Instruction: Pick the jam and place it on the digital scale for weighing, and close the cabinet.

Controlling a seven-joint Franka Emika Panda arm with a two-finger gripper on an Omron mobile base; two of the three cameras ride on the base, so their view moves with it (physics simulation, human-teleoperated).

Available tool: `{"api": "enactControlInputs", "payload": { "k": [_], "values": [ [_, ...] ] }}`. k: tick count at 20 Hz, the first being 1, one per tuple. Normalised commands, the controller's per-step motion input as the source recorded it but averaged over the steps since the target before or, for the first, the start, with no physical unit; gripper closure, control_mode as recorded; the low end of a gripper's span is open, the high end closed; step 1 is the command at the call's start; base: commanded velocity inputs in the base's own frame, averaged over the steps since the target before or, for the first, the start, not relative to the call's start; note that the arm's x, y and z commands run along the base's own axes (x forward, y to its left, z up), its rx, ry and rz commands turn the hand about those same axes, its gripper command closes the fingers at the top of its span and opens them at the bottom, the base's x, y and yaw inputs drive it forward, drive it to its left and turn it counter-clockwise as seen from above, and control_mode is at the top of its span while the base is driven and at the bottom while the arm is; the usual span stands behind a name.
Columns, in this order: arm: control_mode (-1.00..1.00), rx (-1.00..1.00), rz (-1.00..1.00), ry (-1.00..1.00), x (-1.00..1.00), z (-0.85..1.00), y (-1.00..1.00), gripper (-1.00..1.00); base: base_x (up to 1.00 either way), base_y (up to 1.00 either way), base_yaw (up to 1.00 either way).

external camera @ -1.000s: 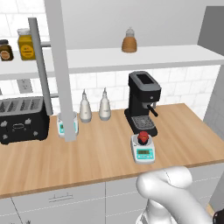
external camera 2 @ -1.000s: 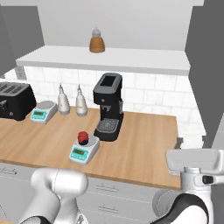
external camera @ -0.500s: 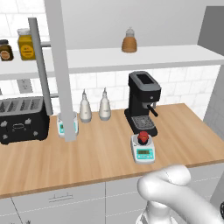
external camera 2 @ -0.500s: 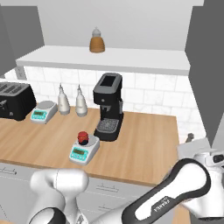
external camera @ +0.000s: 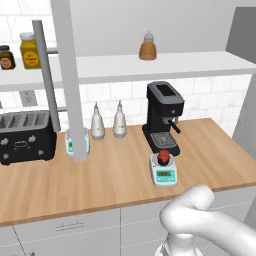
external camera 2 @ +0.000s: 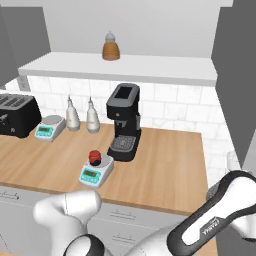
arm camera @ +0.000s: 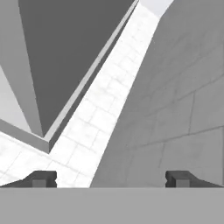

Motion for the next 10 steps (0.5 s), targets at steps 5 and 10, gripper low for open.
{"api": "enactControlInputs", "payload": {
  "k": [5, 10],
  "values": [
    [-1.0, 0.3, 0.0, -0.95, -0.86, 0.24, 0.02, -1.0, 0.0, 0.0, 0.0],
    [-1.0, 0.01, 0.0, -0.76, -0.5, 0.85, 0.34, -1.0, 0.0, 0.0, 0.0]
  ]
}}
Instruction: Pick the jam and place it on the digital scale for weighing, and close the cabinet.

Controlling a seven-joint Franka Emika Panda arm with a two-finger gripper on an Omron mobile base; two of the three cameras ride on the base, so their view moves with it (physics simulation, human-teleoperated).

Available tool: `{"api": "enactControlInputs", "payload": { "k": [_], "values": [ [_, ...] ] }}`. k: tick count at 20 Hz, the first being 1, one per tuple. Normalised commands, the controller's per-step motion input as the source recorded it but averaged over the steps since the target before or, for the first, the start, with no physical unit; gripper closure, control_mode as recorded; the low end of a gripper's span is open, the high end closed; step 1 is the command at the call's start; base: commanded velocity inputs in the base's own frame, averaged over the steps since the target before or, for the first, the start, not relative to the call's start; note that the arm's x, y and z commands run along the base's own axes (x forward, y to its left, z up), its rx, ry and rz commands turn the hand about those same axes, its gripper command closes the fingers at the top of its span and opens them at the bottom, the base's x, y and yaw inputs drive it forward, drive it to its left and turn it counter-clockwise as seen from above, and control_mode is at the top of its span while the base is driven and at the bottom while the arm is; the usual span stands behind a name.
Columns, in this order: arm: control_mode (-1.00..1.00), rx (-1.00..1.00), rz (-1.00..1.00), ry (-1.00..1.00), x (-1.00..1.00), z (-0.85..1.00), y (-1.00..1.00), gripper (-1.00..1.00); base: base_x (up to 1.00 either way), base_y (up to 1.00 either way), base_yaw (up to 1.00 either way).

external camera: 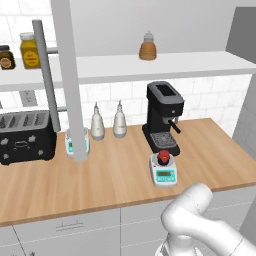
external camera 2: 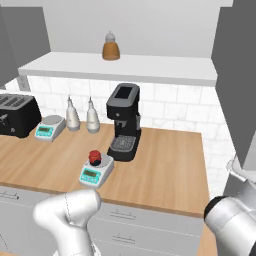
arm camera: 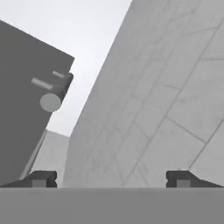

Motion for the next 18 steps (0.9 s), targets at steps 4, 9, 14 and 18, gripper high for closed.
{"api": "enactControlInputs", "payload": {
  "k": [4, 9, 14, 18],
  "values": [
    [-1.0, -0.12, 0.0, -0.52, -0.69, 0.96, 0.42, -1.0, 0.0, 0.0, 0.0],
    [-1.0, -0.35, 0.0, -0.5, -1.0, 0.56, 0.96, -1.0, 0.0, 0.0, 0.0],
    [-1.0, -0.54, 0.0, -0.19, -0.64, 0.94, 1.0, -1.0, 0.0, 0.0, 0.0],
    [-1.0, -0.61, 0.0, -0.1, -0.57, 0.96, 1.0, -1.0, 0.0, 0.0, 0.0]
  ]
}}
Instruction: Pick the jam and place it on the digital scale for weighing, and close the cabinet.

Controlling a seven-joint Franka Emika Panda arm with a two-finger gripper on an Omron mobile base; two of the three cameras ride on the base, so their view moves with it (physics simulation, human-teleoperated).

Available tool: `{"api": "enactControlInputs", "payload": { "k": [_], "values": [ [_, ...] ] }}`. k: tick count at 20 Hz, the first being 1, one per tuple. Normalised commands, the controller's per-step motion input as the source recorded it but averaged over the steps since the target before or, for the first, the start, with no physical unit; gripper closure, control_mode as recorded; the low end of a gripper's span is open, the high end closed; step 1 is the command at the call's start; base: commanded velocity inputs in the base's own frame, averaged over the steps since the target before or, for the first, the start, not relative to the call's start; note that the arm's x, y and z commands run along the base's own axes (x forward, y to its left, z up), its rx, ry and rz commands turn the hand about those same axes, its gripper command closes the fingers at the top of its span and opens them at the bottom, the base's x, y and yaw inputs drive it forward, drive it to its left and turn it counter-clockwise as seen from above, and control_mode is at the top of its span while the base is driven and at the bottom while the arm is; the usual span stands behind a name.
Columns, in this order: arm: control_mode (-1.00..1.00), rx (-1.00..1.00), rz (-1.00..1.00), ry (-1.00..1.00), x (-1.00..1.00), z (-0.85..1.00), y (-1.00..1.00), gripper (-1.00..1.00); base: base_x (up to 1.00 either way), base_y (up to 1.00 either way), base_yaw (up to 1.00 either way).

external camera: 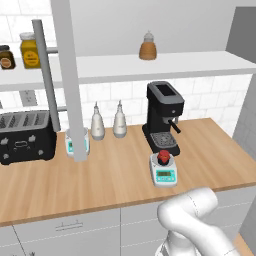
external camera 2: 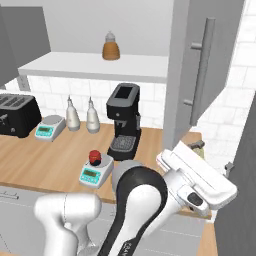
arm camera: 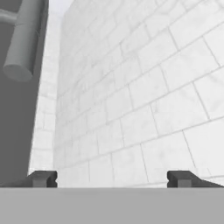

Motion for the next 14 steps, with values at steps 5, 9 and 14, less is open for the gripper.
{"api": "enactControlInputs", "payload": {
  "k": [5, 9, 14],
  "values": [
    [-1.0, -0.66, 0.0, -0.03, -0.48, 0.84, 1.0, -1.0, 0.0, 0.0, 0.0],
    [-1.0, -0.52, 0.0, -0.44, -0.28, 0.97, 1.0, -1.0, 0.0, 0.0, 0.0],
    [-1.0, -0.27, 0.0, -0.79, -0.09, 0.75, 1.0, -1.0, 0.0, 0.0, 0.0]
  ]
}}
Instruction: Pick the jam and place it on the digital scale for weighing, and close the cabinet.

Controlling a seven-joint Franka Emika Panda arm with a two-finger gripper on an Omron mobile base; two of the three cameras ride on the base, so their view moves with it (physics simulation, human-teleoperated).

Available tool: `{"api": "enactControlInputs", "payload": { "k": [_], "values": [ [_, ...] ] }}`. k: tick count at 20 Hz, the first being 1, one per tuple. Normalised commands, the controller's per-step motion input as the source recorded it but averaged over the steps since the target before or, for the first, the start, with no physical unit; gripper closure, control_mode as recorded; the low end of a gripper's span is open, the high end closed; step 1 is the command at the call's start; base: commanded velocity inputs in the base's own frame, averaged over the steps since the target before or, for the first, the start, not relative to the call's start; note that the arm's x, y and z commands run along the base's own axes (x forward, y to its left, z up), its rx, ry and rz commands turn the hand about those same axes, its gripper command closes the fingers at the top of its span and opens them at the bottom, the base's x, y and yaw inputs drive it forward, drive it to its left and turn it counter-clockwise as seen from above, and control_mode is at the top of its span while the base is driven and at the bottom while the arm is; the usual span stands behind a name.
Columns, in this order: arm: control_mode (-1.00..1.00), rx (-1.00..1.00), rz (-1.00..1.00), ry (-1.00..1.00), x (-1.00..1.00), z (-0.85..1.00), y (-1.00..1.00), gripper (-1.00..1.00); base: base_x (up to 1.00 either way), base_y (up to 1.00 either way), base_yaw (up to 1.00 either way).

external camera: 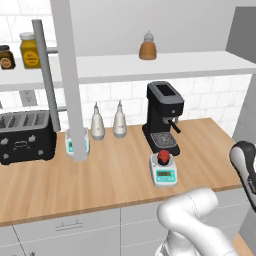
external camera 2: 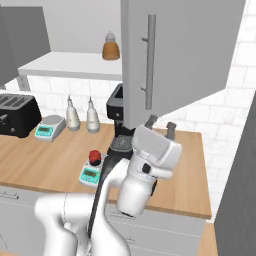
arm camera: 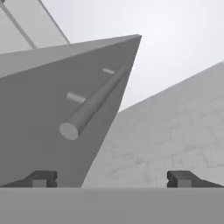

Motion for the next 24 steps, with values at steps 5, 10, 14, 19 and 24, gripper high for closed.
{"api": "enactControlInputs", "payload": {
  "k": [5, 10, 14, 19, 24],
  "values": [
    [-1.0, -0.33, 0.0, -0.62, 0.01, 0.96, 1.0, -1.0, 0.0, 0.0, 0.0],
    [-1.0, -0.53, -0.02, -0.14, 0.18, 0.96, 1.0, -1.0, 0.0, 0.0, 0.0],
    [-1.0, -0.61, -0.04, 0.13, 0.49, 0.67, 1.0, -1.0, 0.0, 0.0, 0.0],
    [-1.0, -0.61, -0.02, 0.35, 0.72, 0.28, 1.0, -1.0, 0.0, 0.0, 0.0],
    [-1.0, -0.39, 0.0, 0.29, 1.0, -0.08, 0.97, -1.0, 0.0, 0.0, 0.0]
  ]
}}
